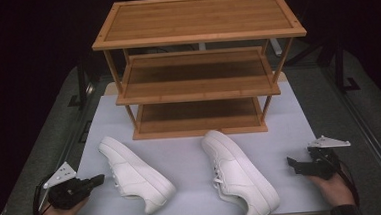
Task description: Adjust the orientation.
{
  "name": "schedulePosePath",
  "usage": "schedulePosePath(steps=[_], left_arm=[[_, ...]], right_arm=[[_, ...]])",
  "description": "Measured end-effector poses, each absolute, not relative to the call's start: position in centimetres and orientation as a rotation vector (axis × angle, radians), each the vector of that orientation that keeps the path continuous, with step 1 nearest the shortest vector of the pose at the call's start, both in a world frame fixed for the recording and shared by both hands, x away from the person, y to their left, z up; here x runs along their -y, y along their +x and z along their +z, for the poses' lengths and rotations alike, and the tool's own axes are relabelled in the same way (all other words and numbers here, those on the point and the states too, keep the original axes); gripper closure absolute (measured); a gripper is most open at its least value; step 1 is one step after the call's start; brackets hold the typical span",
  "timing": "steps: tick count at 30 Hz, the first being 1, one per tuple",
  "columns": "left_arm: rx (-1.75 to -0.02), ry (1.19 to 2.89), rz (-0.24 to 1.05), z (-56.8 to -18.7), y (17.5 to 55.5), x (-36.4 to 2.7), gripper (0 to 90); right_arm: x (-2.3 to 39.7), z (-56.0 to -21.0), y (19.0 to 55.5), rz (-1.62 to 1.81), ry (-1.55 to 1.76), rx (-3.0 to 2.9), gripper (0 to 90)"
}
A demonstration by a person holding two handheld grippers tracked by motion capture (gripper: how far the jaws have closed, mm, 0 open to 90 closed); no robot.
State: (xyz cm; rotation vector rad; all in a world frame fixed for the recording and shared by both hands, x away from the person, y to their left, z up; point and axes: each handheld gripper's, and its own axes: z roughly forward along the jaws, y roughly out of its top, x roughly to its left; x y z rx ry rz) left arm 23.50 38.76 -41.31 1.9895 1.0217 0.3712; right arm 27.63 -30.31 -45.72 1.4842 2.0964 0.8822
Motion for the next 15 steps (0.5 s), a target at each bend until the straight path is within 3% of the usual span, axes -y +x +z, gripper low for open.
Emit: schedulePosePath(steps=[15], left_arm=[[-0.931, 2.051, 0.281, -41.9, 22.4, -35.8, 90.0]], right_arm=[[30.3, -45.7, 27.6, 0.882, 1.486, -2.096, 13.1]])
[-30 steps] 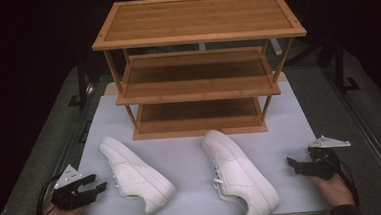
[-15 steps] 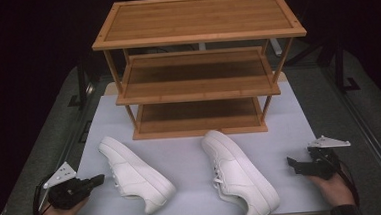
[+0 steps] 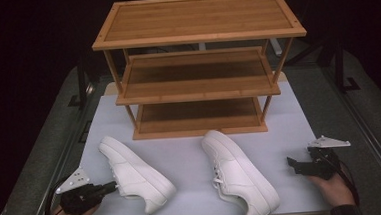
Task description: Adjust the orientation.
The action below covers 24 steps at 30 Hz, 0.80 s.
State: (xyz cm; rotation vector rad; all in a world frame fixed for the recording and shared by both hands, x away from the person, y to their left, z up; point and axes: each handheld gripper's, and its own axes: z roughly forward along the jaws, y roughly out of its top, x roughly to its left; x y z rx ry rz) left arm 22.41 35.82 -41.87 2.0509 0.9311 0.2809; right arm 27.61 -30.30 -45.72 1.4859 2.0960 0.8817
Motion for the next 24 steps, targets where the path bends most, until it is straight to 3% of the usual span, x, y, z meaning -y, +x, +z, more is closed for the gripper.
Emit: schedulePosePath(steps=[24], left_arm=[[-0.812, 2.006, 0.210, -41.4, 23.0, -33.5, 90.0]], right_arm=[[30.3, -45.7, 27.6, 0.882, 1.484, -2.096, 13.1]])
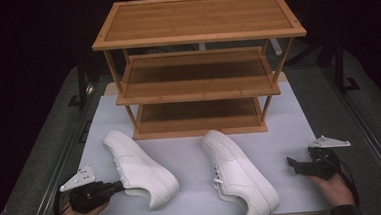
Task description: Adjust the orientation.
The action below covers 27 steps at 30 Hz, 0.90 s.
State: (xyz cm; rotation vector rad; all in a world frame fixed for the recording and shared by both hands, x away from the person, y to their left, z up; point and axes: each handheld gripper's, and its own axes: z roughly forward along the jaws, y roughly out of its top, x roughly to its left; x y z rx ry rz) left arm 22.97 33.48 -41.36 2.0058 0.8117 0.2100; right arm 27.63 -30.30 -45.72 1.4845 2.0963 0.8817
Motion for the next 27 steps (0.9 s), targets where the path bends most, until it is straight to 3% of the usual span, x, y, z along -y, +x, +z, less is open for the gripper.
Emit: schedulePosePath(steps=[27], left_arm=[[-0.712, 1.986, 0.268, -39.6, 24.9, -30.9, 90.0]], right_arm=[[30.3, -45.7, 27.6, 0.884, 1.483, -2.095, 13.1]])
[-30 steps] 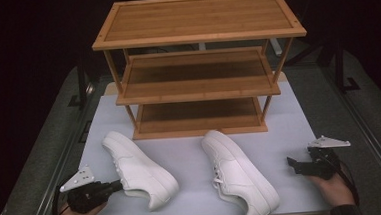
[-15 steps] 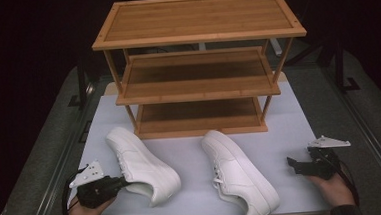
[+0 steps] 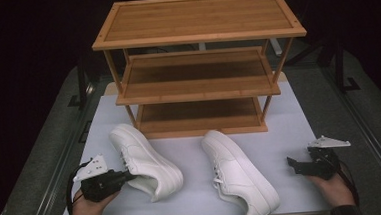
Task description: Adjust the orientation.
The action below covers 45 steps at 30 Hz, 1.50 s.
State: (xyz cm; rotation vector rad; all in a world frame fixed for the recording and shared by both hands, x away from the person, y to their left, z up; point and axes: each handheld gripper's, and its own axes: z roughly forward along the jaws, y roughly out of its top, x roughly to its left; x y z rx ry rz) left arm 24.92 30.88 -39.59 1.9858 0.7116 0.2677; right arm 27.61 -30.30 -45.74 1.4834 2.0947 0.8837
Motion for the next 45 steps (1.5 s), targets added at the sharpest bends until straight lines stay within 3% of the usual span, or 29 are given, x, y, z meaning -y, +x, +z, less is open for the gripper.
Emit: schedulePosePath(steps=[26, 34, 42, 45], left_arm=[[-0.636, 2.011, 0.222, -38.5, 27.5, -26.7, 89.5], [-0.561, 1.974, 0.169, -37.5, 25.3, -25.5, 67.9], [-0.512, 1.970, 0.093, -38.1, 24.7, -24.0, 55.5], [-0.500, 1.985, 0.074, -38.5, 24.8, -23.4, 54.8]], right_arm=[[30.3, -45.7, 27.6, 0.885, 1.483, -2.095, 13.1], [30.3, -45.7, 27.6, 0.885, 1.484, -2.094, 13.1], [30.3, -45.7, 27.6, 0.885, 1.484, -2.094, 13.1], [30.3, -45.7, 27.6, 0.885, 1.484, -2.094, 13.1]])
